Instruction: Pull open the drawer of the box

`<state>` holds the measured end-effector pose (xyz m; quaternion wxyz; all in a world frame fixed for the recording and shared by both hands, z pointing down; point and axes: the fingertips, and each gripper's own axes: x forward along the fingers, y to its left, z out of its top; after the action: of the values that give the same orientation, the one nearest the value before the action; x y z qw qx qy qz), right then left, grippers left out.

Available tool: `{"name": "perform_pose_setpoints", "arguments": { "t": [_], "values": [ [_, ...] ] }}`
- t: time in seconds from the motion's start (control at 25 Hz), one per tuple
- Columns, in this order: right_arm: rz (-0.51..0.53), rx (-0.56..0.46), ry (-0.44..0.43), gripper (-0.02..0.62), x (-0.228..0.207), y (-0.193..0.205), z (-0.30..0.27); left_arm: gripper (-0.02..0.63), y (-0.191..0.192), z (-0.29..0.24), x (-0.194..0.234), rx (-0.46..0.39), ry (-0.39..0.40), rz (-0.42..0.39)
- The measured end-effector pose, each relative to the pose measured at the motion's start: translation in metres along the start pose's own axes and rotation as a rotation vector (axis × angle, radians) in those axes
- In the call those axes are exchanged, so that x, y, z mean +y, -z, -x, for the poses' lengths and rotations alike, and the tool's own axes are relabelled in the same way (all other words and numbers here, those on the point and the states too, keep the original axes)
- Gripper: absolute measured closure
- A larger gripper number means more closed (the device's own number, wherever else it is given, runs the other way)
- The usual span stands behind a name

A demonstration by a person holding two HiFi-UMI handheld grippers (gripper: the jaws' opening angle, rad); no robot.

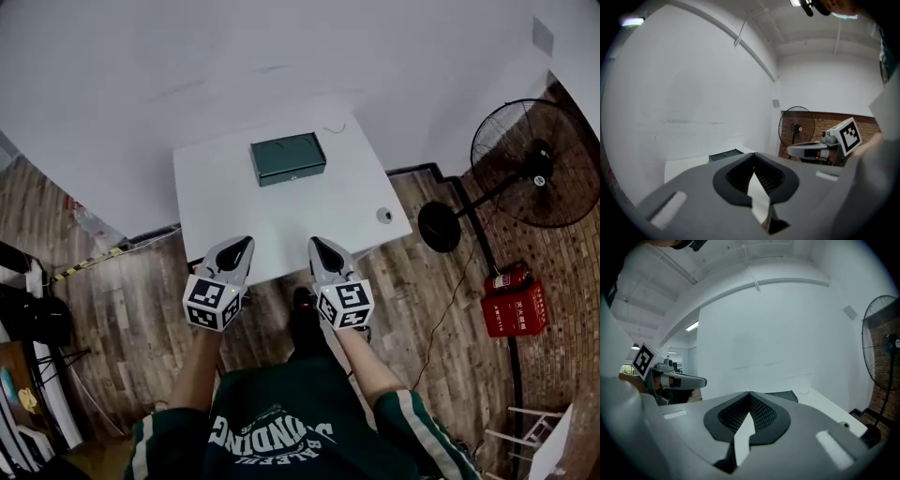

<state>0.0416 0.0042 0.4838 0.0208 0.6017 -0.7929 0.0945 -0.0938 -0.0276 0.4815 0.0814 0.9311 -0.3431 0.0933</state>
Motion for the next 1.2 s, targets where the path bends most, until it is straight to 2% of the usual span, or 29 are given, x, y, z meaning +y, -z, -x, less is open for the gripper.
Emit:
{"name": "perform_pose_setpoints", "arguments": {
  "t": [0.32, 0.6, 0.84, 1.2],
  "values": [
    [0.011, 0.051, -0.123, 0.594, -0.072, -0.023, -0.104, 0.554, -0.028, -0.089, 0.043, 0.015, -0.133, 0.038],
    [0.012, 0.076, -0.219, 0.594, -0.102, -0.032, -0.16, 0.554, -0.042, -0.127, 0.067, 0.012, -0.232, 0.066],
    [-0.008, 0.09, -0.247, 0.594, -0.115, -0.027, -0.181, 0.554, -0.033, -0.145, 0.076, 0.036, -0.268, 0.089],
    [-0.019, 0.145, -0.252, 0.594, -0.125, -0.001, -0.203, 0.554, -0.018, -0.163, 0.087, 0.056, -0.274, 0.127]
  ]
}}
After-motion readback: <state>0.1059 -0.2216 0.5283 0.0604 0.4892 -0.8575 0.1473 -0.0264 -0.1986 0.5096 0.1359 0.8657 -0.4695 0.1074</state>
